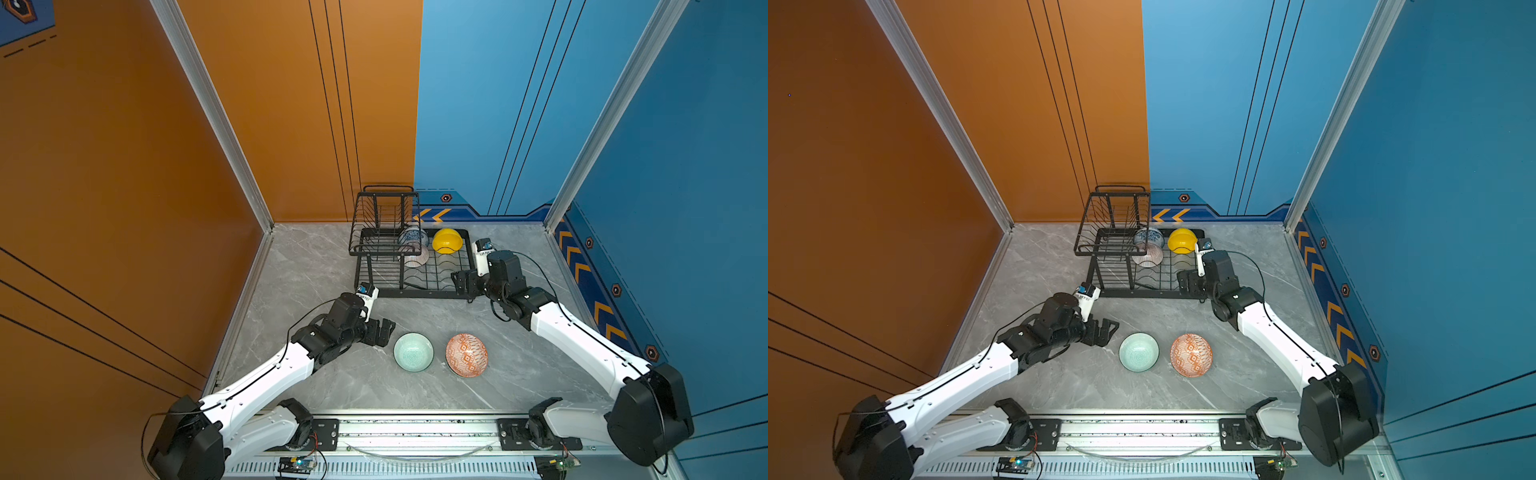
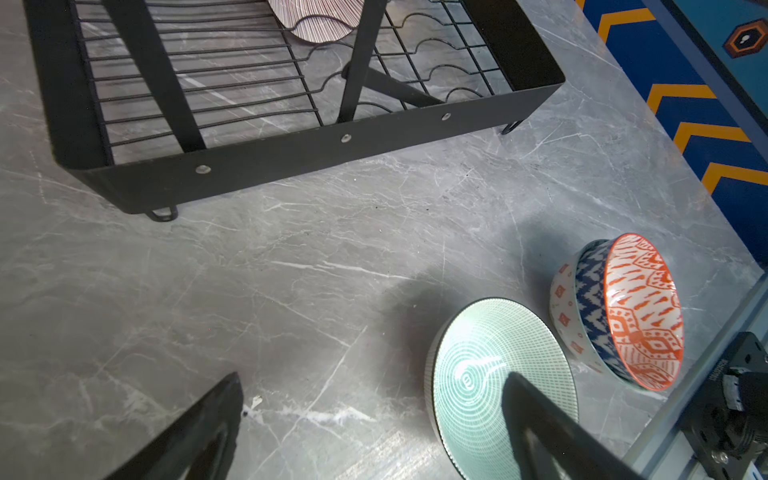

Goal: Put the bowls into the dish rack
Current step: 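Grasp the pale green bowl rim with the left gripper and lift it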

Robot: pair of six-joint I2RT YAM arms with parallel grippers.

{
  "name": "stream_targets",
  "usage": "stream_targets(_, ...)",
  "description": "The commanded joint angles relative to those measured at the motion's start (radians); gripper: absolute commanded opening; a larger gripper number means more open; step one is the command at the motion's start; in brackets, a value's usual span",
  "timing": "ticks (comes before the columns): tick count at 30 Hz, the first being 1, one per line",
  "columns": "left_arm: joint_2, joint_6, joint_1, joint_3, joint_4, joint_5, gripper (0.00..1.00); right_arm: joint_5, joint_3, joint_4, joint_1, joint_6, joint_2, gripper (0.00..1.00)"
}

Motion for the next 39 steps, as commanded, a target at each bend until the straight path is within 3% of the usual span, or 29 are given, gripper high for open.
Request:
stream_targets(1, 0.035, -0.042, -0.017, -0.014, 0.054, 0.046, 0.98, -0.057, 0.034, -0.025, 0.003, 0.043, 0.031, 1.00)
stream_targets(21, 0.245, -0.107, -0.093, 0.003, 0.100, 0.110, 0.97, -0.054, 0.002, -0.005, 0.030, 0.042, 0.056, 1.00)
stream_targets(26, 0.298, -0.111, -0.097, 0.021, 0.100, 0.133, 0.87, -0.048, -0.004, -0.005, 0.030, 0.038, 0.052, 1.00)
stream_targets(39, 0.405, -0.117, -0.123, 0.065, 0.100, 0.178, 0.49, -0.044, -0.018, -0.005, 0.027, 0.035, 0.053, 1.00)
